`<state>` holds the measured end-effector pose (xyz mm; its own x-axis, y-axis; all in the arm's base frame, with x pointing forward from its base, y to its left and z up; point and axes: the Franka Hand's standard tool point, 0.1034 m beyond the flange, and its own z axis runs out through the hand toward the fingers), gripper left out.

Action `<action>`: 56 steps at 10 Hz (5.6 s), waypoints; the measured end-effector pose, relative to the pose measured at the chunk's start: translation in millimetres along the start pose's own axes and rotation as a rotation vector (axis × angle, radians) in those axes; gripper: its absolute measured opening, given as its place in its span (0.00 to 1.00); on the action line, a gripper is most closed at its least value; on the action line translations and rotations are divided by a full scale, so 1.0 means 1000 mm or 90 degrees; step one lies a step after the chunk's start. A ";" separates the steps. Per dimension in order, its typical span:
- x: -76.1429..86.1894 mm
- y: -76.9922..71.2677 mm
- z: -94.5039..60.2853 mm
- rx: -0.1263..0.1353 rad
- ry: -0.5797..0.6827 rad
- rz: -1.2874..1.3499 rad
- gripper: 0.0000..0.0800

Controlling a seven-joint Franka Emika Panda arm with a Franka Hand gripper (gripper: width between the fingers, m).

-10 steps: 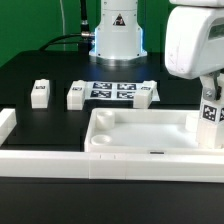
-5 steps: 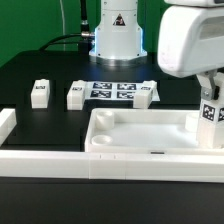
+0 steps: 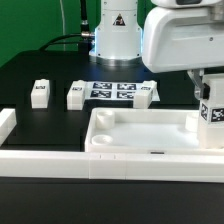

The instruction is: Assemble desk

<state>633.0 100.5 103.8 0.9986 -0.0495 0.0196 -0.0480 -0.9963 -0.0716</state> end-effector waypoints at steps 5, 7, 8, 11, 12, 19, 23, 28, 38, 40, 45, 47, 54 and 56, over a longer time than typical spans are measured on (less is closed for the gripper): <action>0.000 0.001 0.000 -0.002 0.000 0.308 0.36; 0.000 0.002 0.000 0.000 0.000 0.409 0.36; 0.000 0.002 0.000 0.000 0.000 0.436 0.36; 0.000 0.000 0.000 0.005 -0.003 0.427 0.65; -0.001 -0.002 0.000 0.002 -0.006 0.410 0.65; -0.002 -0.005 0.001 -0.001 -0.005 0.083 0.81; -0.002 -0.009 0.001 -0.020 0.001 -0.149 0.81; 0.000 -0.007 0.000 -0.035 0.001 -0.415 0.81; 0.001 -0.006 0.001 -0.034 0.002 -0.349 0.36; 0.001 -0.004 0.000 -0.024 0.005 -0.220 0.36; 0.001 -0.002 0.001 -0.015 0.008 0.082 0.36; 0.002 0.002 0.001 -0.017 0.010 0.177 0.36; 0.003 0.019 0.000 -0.030 0.010 0.328 0.59; 0.004 0.013 -0.009 -0.025 0.015 0.312 0.74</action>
Offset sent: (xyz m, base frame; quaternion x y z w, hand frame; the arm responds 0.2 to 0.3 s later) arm -0.0029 0.0038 -0.0035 -0.0007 -0.0142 0.2533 0.9673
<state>635.7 86.6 112.4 0.8577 -0.5139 0.0161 -0.5130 -0.8574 -0.0409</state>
